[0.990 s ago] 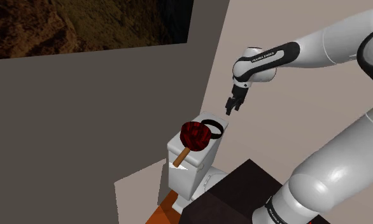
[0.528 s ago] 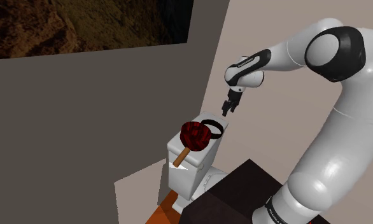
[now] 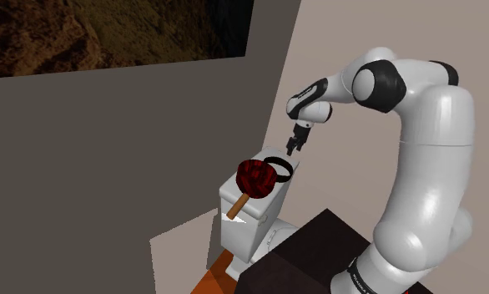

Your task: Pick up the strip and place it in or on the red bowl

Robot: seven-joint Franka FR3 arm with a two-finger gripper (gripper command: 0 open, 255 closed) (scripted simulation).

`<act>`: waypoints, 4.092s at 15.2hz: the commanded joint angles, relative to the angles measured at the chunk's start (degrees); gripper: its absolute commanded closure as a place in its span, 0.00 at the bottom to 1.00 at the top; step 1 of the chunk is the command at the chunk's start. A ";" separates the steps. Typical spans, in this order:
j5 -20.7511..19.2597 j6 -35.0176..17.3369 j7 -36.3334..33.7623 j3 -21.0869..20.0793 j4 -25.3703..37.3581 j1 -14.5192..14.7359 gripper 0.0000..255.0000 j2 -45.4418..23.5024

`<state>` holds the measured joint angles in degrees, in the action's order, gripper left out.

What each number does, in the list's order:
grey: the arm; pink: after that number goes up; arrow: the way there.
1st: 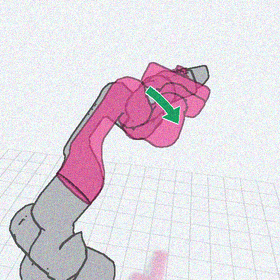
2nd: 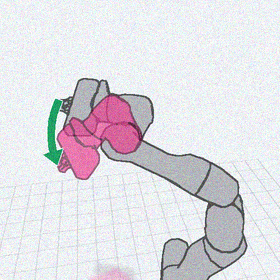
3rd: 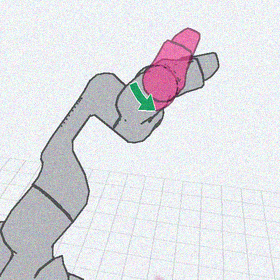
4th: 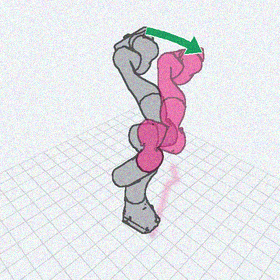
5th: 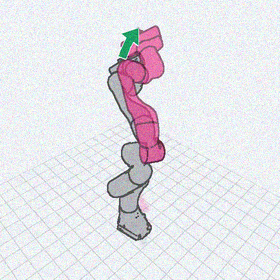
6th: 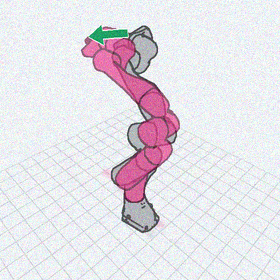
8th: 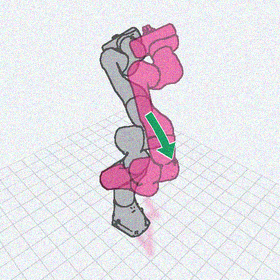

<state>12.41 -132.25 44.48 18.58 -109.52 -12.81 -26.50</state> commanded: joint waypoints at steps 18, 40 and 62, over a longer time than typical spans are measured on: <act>4.44 -3.09 3.72 -3.09 10.73 -4.49 0.00 -14.26; 2.47 2.25 2.44 -1.49 10.27 -3.37 1.00 -8.37; -1.18 14.51 -0.05 0.72 14.01 -2.03 1.00 0.54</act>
<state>11.33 -118.24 44.46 19.23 -95.82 -14.81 -26.15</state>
